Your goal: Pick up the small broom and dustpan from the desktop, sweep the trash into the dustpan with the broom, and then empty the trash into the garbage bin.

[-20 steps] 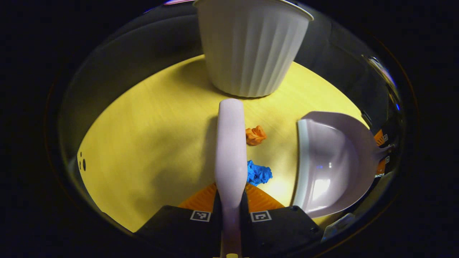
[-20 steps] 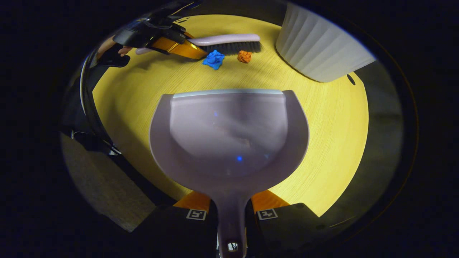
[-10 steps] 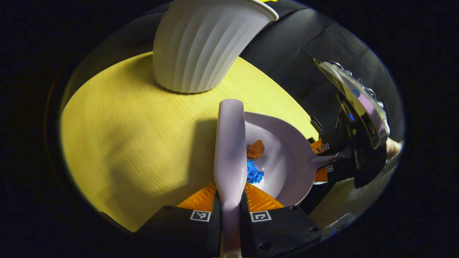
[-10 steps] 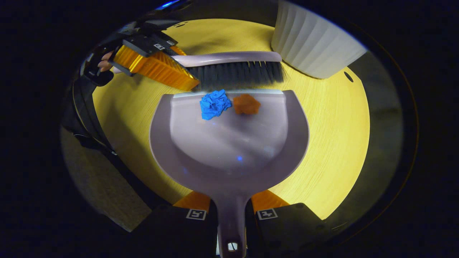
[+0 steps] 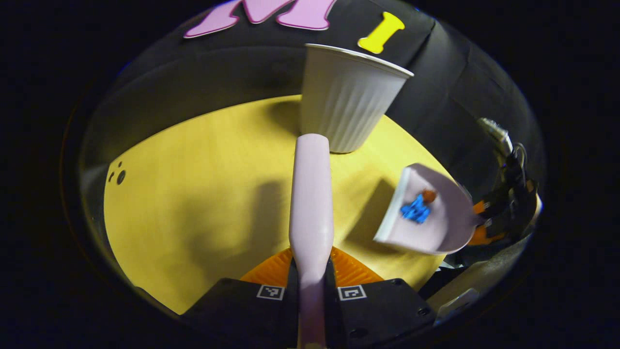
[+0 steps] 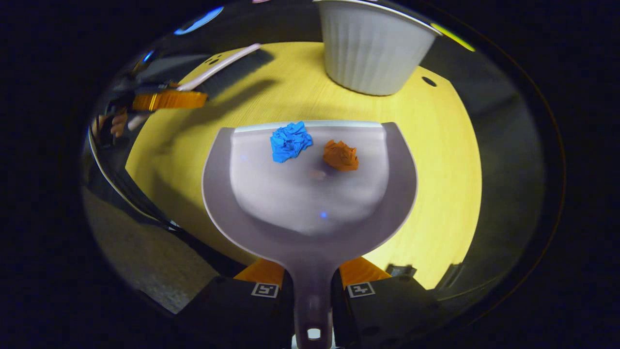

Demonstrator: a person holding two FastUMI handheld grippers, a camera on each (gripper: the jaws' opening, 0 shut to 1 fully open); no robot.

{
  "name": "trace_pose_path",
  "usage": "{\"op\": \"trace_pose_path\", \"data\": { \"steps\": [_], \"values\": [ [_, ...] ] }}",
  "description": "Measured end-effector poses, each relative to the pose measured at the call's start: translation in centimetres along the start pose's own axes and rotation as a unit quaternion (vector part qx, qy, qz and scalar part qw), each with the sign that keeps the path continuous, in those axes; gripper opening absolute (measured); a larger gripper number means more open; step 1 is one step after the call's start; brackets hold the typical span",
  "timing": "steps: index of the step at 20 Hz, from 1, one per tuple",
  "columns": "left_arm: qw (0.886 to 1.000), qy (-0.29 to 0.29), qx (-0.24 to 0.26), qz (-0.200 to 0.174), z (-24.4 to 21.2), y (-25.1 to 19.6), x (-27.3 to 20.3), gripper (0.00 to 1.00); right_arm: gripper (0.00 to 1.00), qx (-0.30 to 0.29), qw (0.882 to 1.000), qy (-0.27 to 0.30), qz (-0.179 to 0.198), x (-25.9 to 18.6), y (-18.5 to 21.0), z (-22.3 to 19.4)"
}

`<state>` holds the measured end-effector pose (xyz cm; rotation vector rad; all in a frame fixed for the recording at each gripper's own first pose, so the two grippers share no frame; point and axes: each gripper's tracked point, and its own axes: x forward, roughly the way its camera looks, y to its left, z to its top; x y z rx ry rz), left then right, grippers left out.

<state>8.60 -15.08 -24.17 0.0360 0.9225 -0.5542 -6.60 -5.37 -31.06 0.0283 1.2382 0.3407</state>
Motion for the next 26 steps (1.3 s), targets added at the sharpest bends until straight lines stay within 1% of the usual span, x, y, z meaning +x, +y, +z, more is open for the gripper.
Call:
{"op": "trace_pose_path", "data": {
  "steps": [3,6,7,10,13,16,17,20,22,24,26],
  "values": [
    [1.000,0.006,-0.015,0.018,-1.5,2.1,-0.8,0.25,0.36,0.018,0.999,-0.028,-0.020,-5.9,-1.9,1.9],
    [0.999,0.007,-0.023,0.025,-3.5,3.0,-1.1,0.26,0.36,0.037,0.997,-0.062,-0.032,-11.9,-3.7,4.5],
    [0.999,0.004,-0.023,0.024,-4.1,3.2,-1.5,0.26,0.36,0.044,0.996,-0.073,-0.033,-12.7,-3.3,4.7],
    [0.999,-0.008,-0.031,0.011,-5.7,3.6,-2.6,0.25,0.36,0.061,0.992,-0.105,-0.047,-16.2,-4.7,7.6],
    [0.999,-0.013,-0.040,0.004,-6.8,3.6,-3.2,0.25,0.36,0.054,0.987,-0.122,-0.088,-18.3,-7.2,11.8],
    [0.999,-0.019,-0.044,0.000,-7.5,3.7,-3.8,0.26,0.36,0.026,0.983,-0.115,-0.141,-19.1,-11.3,16.9],
    [0.999,-0.023,-0.043,0.000,-7.7,3.8,-4.1,0.26,0.36,0.018,0.982,-0.110,-0.155,-19.4,-12.2,17.8],
    [0.998,-0.030,-0.046,0.004,-8.3,4.6,-4.9,0.26,0.36,-0.012,0.978,-0.086,-0.188,-19.0,-14.0,21.0],
    [0.998,-0.032,-0.056,0.008,-8.7,5.1,-5.3,0.26,0.36,-0.043,0.974,-0.064,-0.214,-18.6,-15.1,22.7],
    [0.997,-0.035,-0.067,0.010,-9.1,5.4,-5.6,0.26,0.35,-0.076,0.970,-0.030,-0.230,-18.5,-15.7,24.0],
    [0.997,-0.035,-0.072,0.013,-9.4,5.7,-5.8,0.26,0.35,-0.105,0.966,0.007,-0.235,-17.8,-16.1,24.9]
  ]
}}
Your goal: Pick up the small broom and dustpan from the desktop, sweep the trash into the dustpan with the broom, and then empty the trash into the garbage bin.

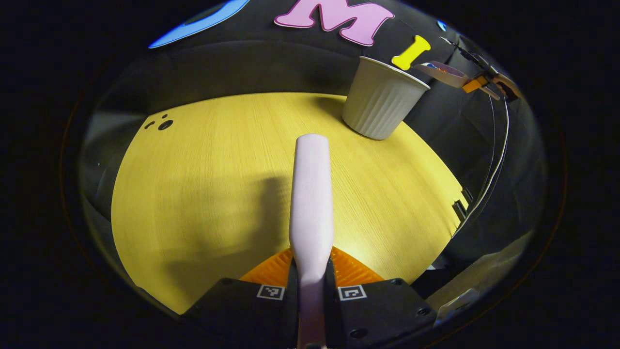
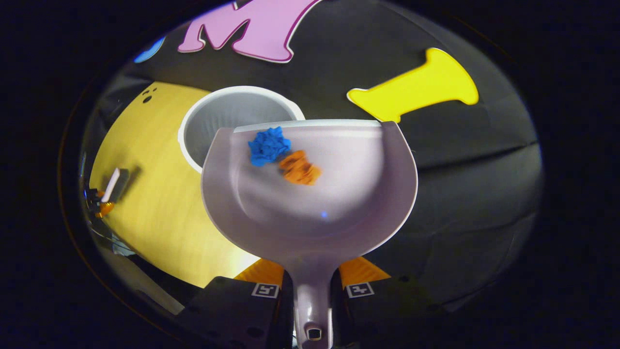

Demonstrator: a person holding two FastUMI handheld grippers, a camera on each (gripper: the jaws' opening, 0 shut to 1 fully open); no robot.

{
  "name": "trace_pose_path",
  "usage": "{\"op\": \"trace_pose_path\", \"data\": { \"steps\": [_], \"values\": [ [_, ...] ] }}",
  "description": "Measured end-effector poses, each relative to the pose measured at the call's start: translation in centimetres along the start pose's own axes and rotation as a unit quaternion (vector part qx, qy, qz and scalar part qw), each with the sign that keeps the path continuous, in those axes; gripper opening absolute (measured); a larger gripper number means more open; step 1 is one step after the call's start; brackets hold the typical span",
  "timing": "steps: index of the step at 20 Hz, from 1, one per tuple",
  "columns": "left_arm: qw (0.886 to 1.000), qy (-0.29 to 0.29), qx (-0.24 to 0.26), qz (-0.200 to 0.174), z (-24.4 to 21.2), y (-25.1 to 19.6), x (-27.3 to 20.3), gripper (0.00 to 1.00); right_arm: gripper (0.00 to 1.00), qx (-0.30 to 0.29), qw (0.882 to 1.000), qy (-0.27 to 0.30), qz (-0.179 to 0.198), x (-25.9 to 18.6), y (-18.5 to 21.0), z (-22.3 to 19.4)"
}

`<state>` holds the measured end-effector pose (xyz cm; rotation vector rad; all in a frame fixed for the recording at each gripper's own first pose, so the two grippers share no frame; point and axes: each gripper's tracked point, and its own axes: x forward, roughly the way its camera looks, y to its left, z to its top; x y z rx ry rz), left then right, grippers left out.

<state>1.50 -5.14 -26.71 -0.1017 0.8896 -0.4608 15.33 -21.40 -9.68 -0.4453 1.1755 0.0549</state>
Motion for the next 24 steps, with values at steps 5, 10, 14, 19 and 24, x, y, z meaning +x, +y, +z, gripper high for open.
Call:
{"op": "trace_pose_path", "data": {
  "steps": [5,10,14,19,24],
  "values": [
    [1.000,0.001,-0.016,0.007,-0.6,0.5,-0.1,0.24,0.31,-0.090,0.993,0.072,-0.004,1.4,0.0,1.5],
    [1.000,0.001,-0.029,0.009,-0.8,0.4,0.2,0.26,0.35,-0.107,0.990,0.096,0.018,2.2,0.8,2.9],
    [0.999,0.003,-0.032,0.010,-0.7,0.3,0.6,0.26,0.35,-0.111,0.988,0.104,0.026,2.5,0.8,3.1],
    [0.999,0.005,-0.031,0.010,-0.5,0.1,1.0,0.26,0.35,-0.113,0.987,0.108,0.029,2.5,0.9,3.3],
    [1.000,0.007,-0.026,0.013,-0.4,-0.3,1.3,0.26,0.35,-0.143,0.984,0.099,0.032,2.6,2.1,4.5]
  ]
}}
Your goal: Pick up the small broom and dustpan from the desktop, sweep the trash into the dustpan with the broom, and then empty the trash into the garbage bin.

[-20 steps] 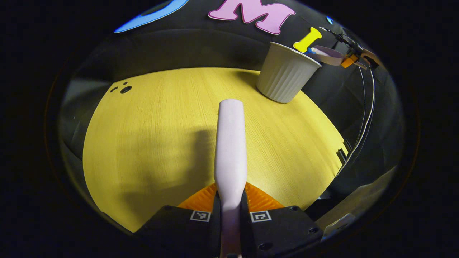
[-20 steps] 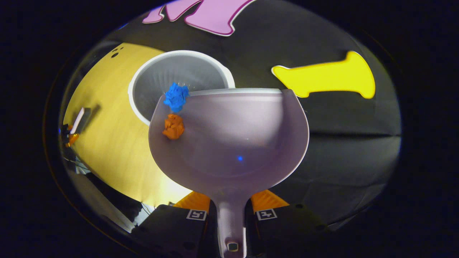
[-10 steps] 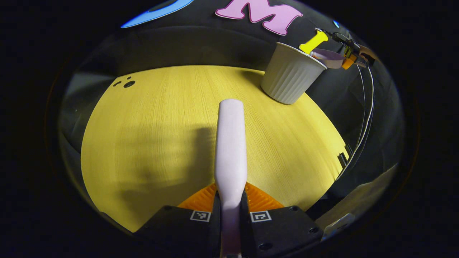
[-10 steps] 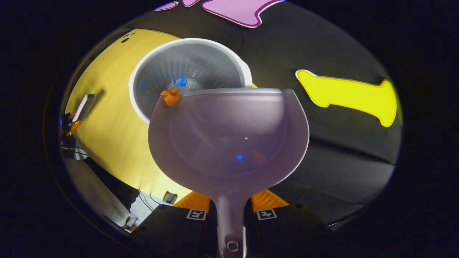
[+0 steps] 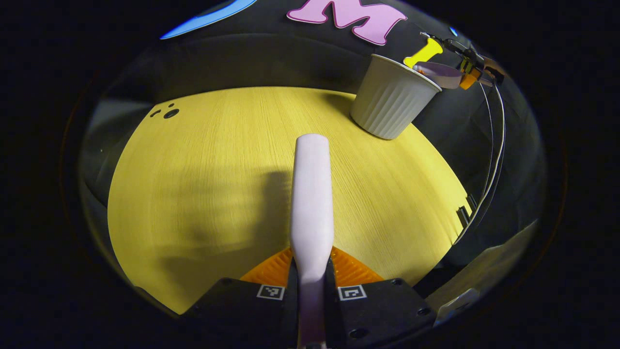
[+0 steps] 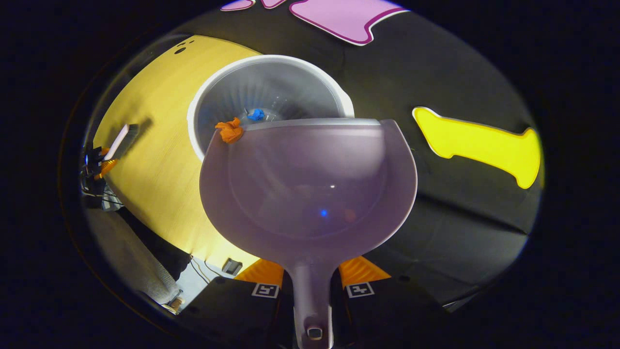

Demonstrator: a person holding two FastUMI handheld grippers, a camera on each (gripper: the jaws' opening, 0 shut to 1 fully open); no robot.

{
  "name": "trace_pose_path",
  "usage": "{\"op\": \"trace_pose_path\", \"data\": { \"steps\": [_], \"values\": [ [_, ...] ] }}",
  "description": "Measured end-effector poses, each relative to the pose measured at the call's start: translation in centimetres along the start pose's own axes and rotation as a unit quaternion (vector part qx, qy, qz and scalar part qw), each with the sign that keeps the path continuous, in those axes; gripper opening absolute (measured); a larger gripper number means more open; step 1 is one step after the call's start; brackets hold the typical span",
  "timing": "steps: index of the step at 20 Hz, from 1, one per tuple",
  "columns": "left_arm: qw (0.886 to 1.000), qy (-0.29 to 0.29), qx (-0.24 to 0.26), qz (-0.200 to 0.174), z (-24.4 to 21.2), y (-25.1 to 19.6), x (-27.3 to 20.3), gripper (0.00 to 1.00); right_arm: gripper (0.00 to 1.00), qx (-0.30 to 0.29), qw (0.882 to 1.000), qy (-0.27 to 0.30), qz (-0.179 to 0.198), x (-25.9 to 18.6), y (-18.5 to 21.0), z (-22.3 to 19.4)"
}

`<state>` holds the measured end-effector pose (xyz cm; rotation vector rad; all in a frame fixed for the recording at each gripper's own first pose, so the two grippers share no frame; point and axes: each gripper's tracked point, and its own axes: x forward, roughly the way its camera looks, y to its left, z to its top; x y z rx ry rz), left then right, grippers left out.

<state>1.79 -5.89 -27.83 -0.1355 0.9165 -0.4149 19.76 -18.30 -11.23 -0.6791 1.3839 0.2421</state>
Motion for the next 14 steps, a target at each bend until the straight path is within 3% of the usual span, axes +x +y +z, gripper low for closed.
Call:
{"op": "trace_pose_path", "data": {
  "steps": [4,8,14],
  "values": [
    [1.000,-0.005,-0.004,0.001,0.0,-0.2,-0.4,0.26,0.35,-0.002,1.000,-0.004,-0.002,0.0,-0.2,0.1],
    [1.000,0.001,-0.010,0.004,-0.4,-0.1,-0.1,0.26,0.35,-0.019,0.999,-0.012,-0.044,0.3,-1.6,0.5],
    [1.000,-0.002,-0.009,0.004,-0.3,-0.5,-0.2,0.26,0.35,-0.015,0.999,-0.012,-0.043,0.5,-2.1,0.1]
  ]
}}
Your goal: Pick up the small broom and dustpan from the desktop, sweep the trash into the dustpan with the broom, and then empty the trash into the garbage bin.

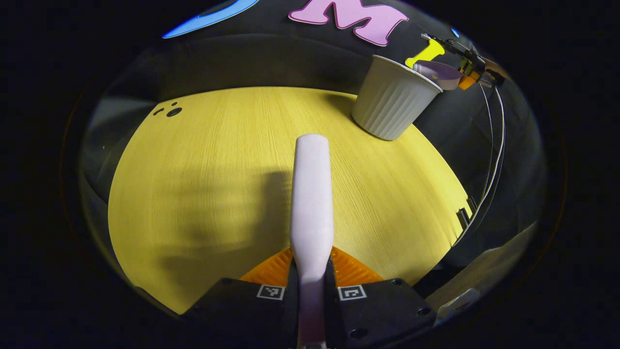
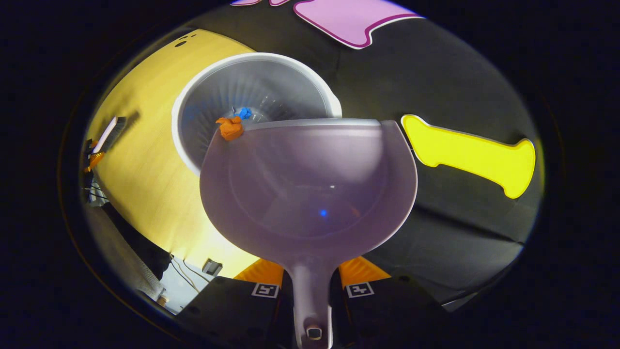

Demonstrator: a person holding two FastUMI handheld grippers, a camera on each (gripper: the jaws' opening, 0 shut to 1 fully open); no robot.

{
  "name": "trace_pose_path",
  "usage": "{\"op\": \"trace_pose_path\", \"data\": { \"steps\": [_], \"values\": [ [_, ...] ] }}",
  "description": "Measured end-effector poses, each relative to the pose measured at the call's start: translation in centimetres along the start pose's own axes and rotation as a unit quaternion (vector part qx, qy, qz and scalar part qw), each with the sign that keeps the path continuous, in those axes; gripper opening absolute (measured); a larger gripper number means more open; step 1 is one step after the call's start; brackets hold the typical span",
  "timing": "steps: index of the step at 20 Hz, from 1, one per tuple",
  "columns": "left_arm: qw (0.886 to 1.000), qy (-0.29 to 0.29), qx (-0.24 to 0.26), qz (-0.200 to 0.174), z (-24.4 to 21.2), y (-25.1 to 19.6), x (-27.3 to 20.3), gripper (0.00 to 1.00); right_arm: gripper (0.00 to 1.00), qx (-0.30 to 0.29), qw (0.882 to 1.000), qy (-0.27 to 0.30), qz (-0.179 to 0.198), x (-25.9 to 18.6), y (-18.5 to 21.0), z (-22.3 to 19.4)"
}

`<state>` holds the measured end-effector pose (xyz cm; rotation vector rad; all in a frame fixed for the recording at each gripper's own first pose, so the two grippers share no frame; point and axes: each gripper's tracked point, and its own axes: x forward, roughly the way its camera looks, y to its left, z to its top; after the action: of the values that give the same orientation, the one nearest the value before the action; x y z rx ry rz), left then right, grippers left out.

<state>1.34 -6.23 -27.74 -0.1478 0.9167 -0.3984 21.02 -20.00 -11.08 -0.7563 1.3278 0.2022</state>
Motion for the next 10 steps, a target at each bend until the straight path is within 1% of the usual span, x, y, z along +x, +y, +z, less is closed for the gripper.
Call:
{"op": "trace_pose_path", "data": {
  "steps": [2,4,6,8,10],
  "values": [
    [1.000,0.001,0.002,0.000,-0.08,-0.17,0.02,0.26,0.35,-0.009,1.000,-0.013,0.000,-0.24,0.05,0.45],
    [1.000,0.004,0.003,-0.001,-0.12,-0.38,0.17,0.26,0.35,-0.010,1.000,-0.004,0.000,-0.38,0.17,-0.15],
    [1.000,0.003,0.009,0.003,0.14,-0.27,0.24,0.26,0.35,-0.002,1.000,-0.012,0.004,-0.08,0.02,0.53],
    [1.000,0.000,0.009,0.003,0.34,-0.45,0.15,0.26,0.35,0.007,1.000,-0.021,0.003,-0.58,-0.17,-0.21],
    [1.000,-0.003,0.010,0.007,0.51,-0.35,0.05,0.26,0.35,0.023,0.999,-0.045,0.004,-0.84,-0.21,-0.28]
  ]
}}
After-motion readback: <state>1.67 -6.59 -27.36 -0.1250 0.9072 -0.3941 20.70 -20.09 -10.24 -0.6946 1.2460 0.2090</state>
